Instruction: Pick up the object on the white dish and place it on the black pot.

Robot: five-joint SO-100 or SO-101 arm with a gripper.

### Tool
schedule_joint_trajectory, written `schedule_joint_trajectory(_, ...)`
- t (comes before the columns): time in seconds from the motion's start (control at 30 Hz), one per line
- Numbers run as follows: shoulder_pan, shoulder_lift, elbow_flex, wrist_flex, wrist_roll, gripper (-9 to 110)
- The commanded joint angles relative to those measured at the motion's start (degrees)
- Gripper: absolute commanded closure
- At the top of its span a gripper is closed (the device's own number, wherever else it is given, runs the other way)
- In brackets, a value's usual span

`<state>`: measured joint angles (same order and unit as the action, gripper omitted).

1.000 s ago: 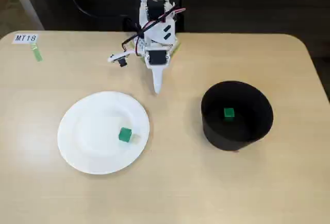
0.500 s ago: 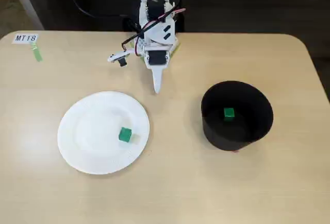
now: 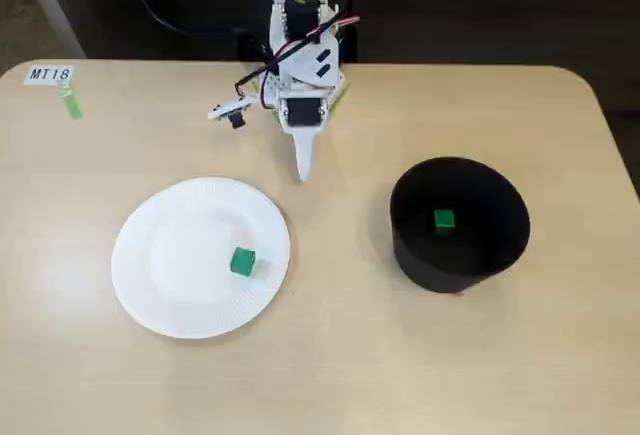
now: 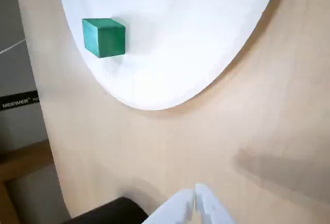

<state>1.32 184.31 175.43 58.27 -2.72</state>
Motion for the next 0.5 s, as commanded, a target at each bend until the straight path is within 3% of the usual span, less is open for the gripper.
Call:
schedule_joint_trajectory(0.0,0.4,6.5,-1.8,0.3,0.6,101)
schedule_joint_trajectory(0.47,-2.0,6.4,-3.1,0.6,-1.0,102)
